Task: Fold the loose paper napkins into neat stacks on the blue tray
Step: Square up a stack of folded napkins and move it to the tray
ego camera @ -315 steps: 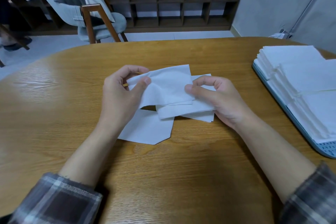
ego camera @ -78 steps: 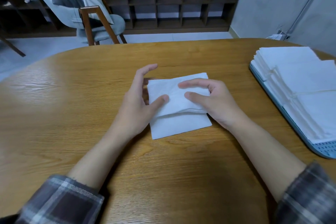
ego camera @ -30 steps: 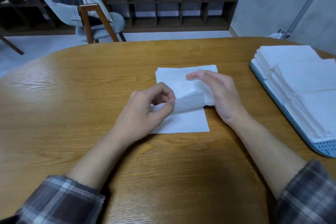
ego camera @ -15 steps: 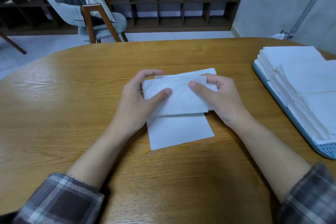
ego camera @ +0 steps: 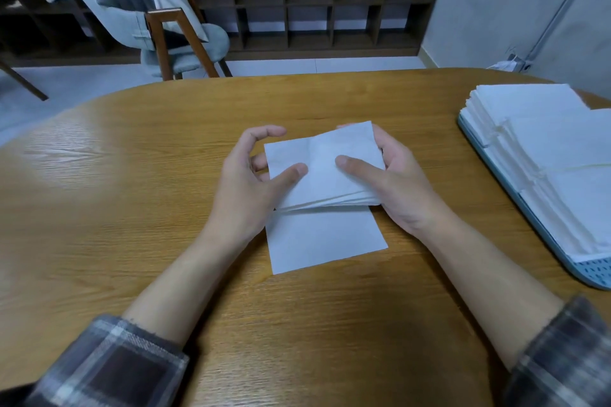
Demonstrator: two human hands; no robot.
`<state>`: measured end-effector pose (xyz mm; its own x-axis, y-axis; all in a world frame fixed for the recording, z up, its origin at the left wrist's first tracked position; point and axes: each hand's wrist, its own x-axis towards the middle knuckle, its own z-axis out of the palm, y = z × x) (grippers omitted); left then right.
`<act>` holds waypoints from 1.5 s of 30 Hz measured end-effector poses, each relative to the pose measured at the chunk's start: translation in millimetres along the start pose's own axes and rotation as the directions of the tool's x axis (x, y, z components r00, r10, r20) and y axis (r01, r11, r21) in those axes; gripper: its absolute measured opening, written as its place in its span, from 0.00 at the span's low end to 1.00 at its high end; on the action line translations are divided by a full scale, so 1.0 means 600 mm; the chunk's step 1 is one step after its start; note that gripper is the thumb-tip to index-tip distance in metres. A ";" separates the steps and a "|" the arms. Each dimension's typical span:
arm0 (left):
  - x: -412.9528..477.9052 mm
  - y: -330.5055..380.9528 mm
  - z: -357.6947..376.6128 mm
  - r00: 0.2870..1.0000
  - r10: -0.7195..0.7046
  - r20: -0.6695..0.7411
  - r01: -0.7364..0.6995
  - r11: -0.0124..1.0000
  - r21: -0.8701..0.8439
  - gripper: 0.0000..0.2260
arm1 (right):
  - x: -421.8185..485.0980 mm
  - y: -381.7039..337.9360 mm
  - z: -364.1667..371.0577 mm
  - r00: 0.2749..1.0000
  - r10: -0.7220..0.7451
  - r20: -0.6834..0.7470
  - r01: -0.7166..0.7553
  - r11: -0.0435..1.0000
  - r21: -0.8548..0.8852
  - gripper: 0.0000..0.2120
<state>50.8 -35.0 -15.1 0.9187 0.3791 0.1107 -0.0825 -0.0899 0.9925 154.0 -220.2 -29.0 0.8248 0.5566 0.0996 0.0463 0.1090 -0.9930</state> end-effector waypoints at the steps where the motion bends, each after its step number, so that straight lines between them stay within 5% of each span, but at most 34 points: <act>1: 0.002 -0.002 -0.001 1.000 -0.008 0.006 0.008 1.000 -0.002 0.20 | 0.000 0.000 0.001 1.000 0.006 -0.007 -0.006 1.000 0.003 0.17; 8: 0.004 -0.013 -0.002 1.000 0.020 -0.020 -0.019 0.998 0.057 0.20 | -0.003 -0.005 0.004 0.999 -0.021 -0.035 0.018 0.996 -0.089 0.21; 11: 0.008 -0.018 -0.006 0.994 0.054 -0.097 -0.033 0.978 0.208 0.24 | -0.003 -0.009 0.003 1.000 -0.022 -0.005 0.023 0.997 0.076 0.29; 14: 0.008 -0.005 -0.008 0.986 -0.159 0.054 0.162 0.985 -0.066 0.29 | -0.001 -0.013 -0.004 1.000 0.008 0.013 -0.011 0.969 0.247 0.35; 16: 0.004 0.005 -0.008 0.978 -0.148 0.145 0.165 0.980 -0.110 0.28 | 0.003 -0.005 -0.005 0.999 -0.032 -0.030 0.034 0.998 0.061 0.34; 18: 0.001 0.002 -0.009 0.992 -0.046 0.117 0.049 0.999 -0.022 0.28 | 0.006 0.002 -0.008 0.998 -0.062 -0.023 0.059 0.992 -0.112 0.29; 22: 0.007 -0.022 -0.014 0.995 0.087 0.052 -0.095 0.980 0.175 0.28 | 0.004 0.000 -0.015 0.996 -0.048 0.072 0.058 0.986 -0.154 0.12; 28: 0.010 -0.033 -0.019 0.952 0.276 0.129 -0.296 0.741 0.603 0.27 | 0.013 0.009 -0.021 0.975 -0.154 -0.159 0.077 0.910 -0.407 0.16; 34: 0.010 -0.045 -0.018 0.906 0.080 0.416 -0.339 0.724 0.601 0.13 | 0.018 0.014 -0.021 0.955 -0.203 -0.214 0.094 0.896 -0.434 0.17; 41: 0.008 -0.037 -0.017 0.902 0.087 0.422 -0.319 0.792 0.520 0.03 | 0.018 0.014 -0.021 0.960 -0.200 -0.196 0.103 0.903 -0.417 0.11; 45: 0.011 -0.031 -0.018 0.955 0.109 0.274 -0.197 0.928 0.317 0.03 | 0.011 0.001 -0.011 0.987 -0.070 -0.147 0.034 0.972 -0.234 0.14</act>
<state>54.1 -20.8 -32.0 0.9747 0.1000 0.1999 -0.1349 -0.4501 0.8827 163.2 -222.2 -29.3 0.8935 0.4202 0.1585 0.2051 -0.0680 -0.9764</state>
